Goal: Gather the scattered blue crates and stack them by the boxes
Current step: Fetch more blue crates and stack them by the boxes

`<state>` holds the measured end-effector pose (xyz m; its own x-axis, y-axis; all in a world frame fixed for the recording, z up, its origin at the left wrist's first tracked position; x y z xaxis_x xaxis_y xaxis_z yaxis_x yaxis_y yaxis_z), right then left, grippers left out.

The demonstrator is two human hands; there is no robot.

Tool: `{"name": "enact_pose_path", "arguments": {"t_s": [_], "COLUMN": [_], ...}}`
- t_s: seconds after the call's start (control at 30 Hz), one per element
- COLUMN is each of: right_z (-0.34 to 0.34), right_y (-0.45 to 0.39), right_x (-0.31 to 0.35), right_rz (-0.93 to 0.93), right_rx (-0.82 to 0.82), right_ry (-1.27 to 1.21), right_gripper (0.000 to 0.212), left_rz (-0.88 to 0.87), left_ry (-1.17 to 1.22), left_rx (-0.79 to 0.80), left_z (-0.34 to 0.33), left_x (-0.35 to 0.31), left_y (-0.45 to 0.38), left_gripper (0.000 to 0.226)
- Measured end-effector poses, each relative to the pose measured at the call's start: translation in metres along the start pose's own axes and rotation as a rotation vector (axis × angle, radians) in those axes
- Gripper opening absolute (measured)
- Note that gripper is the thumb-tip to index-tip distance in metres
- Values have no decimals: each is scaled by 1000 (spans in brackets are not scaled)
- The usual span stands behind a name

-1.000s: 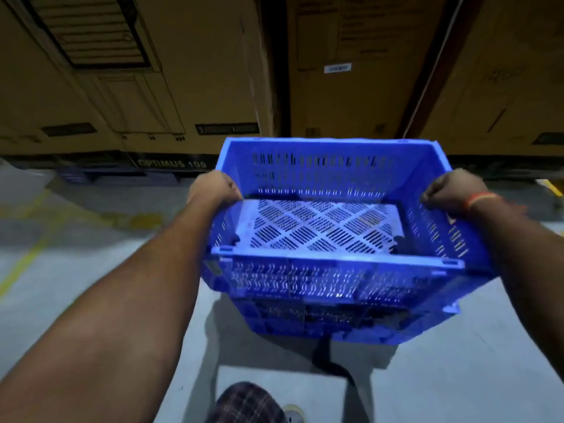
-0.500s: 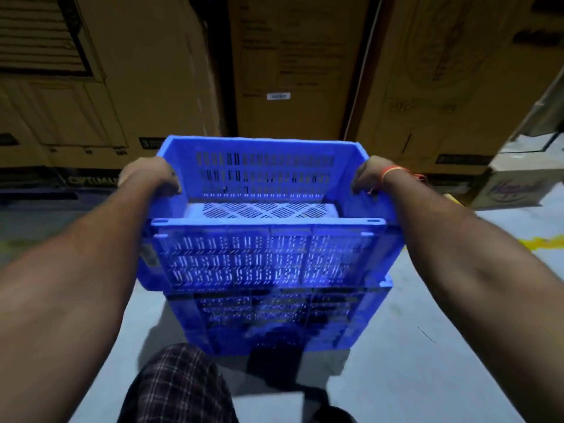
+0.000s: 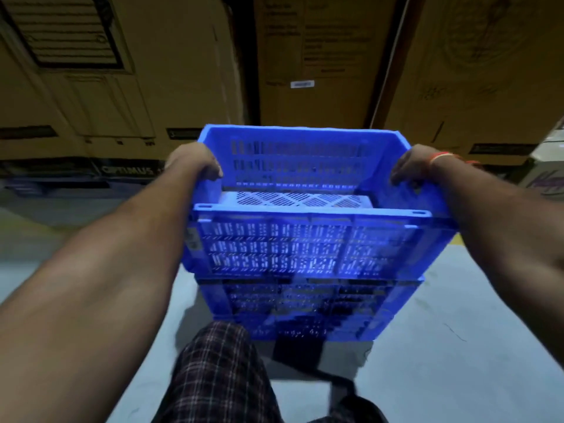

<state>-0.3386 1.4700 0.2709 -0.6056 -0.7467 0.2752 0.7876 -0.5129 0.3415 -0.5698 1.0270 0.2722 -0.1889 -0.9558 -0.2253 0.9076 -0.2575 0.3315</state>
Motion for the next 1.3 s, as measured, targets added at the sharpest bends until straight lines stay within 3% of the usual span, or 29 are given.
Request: {"name": "enact_pose_path", "arguments": {"t_s": [0.23, 0.43, 0.57, 0.7, 0.8, 1.3], "right_z": [4, 9, 9, 7, 5, 8], "right_y": [-2, 3, 6, 11, 14, 6], "right_x": [-7, -5, 0, -1, -2, -4], "right_rz": [12, 7, 5, 20, 49, 41], "right_rx": [-27, -12, -7, 9, -15, -36], "right_ry": [-27, 0, -7, -49, -114, -141], "right_gripper": [14, 12, 16, 23, 21, 12], "left_rz": [10, -33, -8, -44, -75, -31], "left_ry": [71, 128, 121, 92, 117, 89], "left_rx": [7, 4, 13, 2, -9, -18], "left_z": [-4, -14, -16, -16, -12, -9], "left_x": [-2, -5, 2, -8, -9, -6], "left_y": [6, 11, -8, -12, -10, -4], "left_gripper": [49, 31, 43, 10, 5, 15]}}
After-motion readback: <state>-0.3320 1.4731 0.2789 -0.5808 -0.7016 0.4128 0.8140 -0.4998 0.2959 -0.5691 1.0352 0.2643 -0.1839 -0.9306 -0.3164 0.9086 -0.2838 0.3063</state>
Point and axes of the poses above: each hand's wrist, its own y-axis away from the middle knuckle, its own z-axis out of the back of the hand, x = y × z, the point moved 10 cm from there along -y, towards the middle knuckle, and after that the axes turned 12 degrees about x, right-handed, at the moved point
